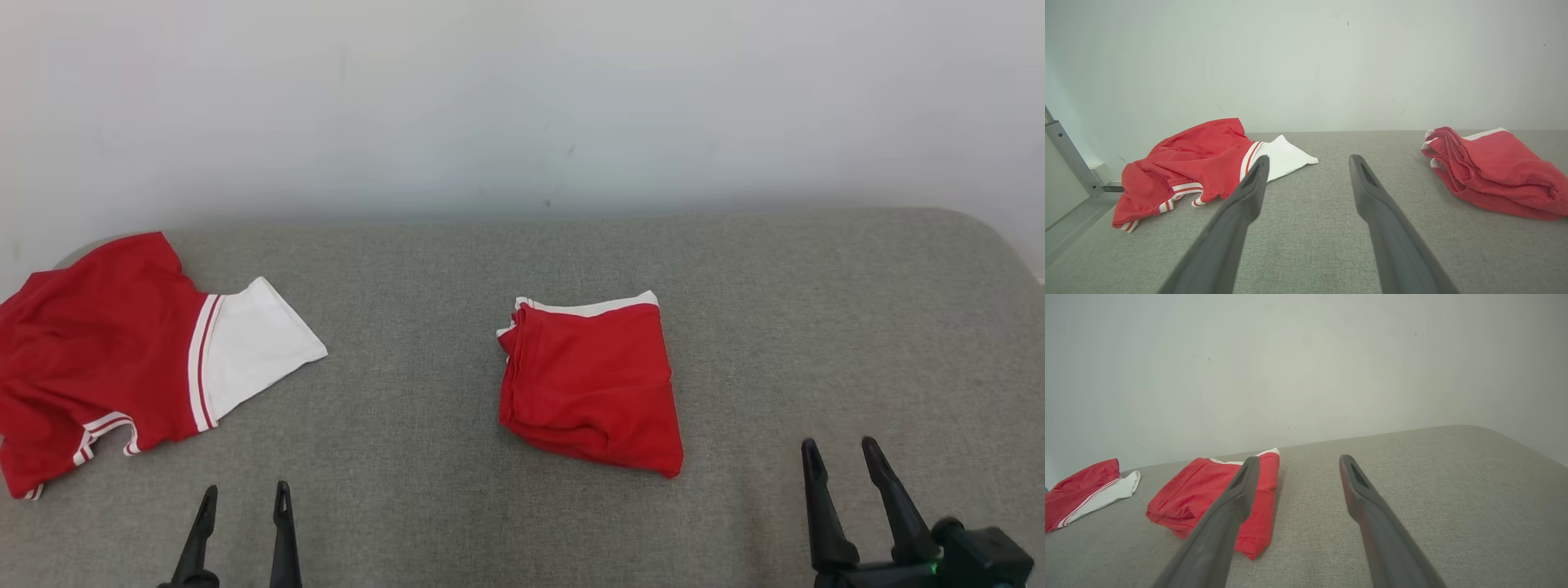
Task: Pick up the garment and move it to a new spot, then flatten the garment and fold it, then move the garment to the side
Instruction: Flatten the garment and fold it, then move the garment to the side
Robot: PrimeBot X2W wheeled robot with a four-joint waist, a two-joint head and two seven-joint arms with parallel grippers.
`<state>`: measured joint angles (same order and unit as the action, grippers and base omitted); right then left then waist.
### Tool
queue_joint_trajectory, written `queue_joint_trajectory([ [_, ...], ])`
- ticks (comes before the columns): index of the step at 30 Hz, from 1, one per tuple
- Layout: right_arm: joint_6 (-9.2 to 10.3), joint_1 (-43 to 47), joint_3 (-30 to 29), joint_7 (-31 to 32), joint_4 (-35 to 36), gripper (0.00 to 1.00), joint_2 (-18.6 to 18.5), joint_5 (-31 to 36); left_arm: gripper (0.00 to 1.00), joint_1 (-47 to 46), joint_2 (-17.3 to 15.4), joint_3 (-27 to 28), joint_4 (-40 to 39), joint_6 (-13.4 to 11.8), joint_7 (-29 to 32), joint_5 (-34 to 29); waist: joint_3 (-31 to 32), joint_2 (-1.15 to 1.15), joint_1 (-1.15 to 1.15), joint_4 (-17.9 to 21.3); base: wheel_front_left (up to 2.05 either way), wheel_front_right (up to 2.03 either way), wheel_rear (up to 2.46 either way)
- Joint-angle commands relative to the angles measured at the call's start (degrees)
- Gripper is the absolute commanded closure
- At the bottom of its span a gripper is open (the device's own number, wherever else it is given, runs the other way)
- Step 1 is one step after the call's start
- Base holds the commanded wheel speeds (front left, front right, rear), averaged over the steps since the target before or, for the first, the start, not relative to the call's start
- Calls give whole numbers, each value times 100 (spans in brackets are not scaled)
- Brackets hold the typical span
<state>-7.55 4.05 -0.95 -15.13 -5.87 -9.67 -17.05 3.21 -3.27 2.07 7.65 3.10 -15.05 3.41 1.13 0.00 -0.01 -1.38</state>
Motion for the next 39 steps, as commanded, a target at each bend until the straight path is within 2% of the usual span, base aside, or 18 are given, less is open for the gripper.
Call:
queue_joint_trajectory([
  [1,14,103,-23,0,47,0,50,33,0,75,-26,22,-13,27,-19,-28,36,0,1,19,0,0,0],
  [8,14,470,-134,0,242,0,134,197,0,252,-64,52,-14,73,-19,-70,92,0,1,41,0,0,0],
  [21,14,366,-127,-1,109,0,311,405,0,251,-29,-28,-27,51,-19,-134,91,0,1,-86,0,0,0],
  [39,14,231,-53,0,32,0,306,359,0,207,-11,-40,-16,52,-19,-134,26,0,1,-154,0,0,0],
])
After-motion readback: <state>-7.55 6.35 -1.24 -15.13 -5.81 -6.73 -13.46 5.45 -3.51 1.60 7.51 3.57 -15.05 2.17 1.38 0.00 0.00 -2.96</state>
